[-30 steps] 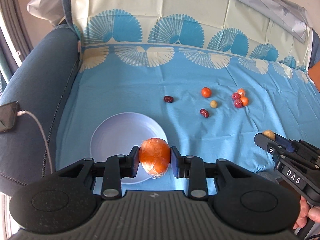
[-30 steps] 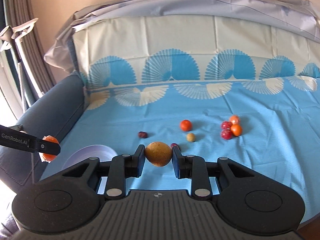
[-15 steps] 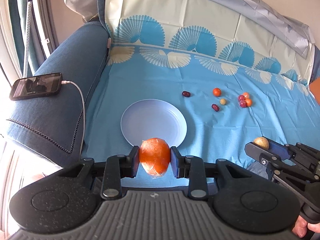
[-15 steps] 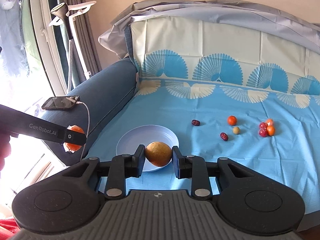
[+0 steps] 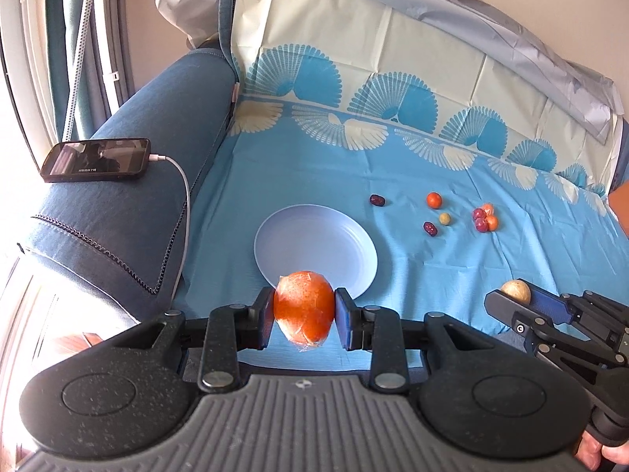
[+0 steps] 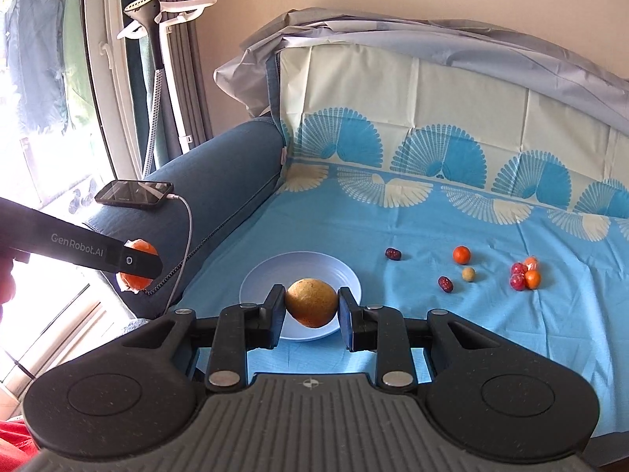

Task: Organize fruits
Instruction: 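Carry the orange and yellow fruit over the plate with both tools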

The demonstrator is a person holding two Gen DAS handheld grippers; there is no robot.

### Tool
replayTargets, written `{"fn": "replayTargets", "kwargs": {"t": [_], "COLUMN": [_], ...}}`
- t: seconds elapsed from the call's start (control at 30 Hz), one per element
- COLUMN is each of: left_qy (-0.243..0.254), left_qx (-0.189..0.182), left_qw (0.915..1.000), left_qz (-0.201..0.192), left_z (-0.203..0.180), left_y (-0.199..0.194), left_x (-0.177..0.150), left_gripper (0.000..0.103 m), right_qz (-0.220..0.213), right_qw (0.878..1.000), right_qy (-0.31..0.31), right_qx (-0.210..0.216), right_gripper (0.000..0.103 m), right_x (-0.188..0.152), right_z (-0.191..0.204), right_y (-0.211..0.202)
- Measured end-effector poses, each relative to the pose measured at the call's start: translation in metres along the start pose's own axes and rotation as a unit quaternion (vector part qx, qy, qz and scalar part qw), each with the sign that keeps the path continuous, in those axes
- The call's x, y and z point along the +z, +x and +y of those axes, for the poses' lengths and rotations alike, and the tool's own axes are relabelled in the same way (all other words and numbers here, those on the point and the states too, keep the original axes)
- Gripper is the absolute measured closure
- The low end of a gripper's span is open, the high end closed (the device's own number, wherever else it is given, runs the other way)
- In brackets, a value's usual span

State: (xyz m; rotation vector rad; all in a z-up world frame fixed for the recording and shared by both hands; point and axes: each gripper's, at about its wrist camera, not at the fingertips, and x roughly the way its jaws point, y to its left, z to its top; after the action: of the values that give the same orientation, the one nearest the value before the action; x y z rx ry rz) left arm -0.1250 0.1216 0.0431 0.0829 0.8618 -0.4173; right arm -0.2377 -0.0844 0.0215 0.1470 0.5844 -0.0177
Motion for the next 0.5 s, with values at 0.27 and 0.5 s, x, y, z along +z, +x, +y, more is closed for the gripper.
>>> {"fn": "replayTargets", "kwargs": {"t": [0.27, 0.5], "left_qy": [-0.003, -0.004], "left_qx": [-0.006, -0.009], "left_qw": [1.0000, 0.9999], "left_qz": [0.004, 0.011], "left_z": [0.005, 0.006], "left_y": [0.004, 0.011], "left_x": [0.000, 0.002], "left_gripper": [0.067, 0.067], "right_qz": [0.008, 0.016], "right_qw": [1.000, 1.000], "right_qy": [-0.006, -0.009], "right_qx": [0.001, 0.002], "right_gripper": [0.073, 0.073], "right_x": [0.001, 0.000], "right_z": [0.001, 0.002], "right_y": [0.005, 0.011]}}
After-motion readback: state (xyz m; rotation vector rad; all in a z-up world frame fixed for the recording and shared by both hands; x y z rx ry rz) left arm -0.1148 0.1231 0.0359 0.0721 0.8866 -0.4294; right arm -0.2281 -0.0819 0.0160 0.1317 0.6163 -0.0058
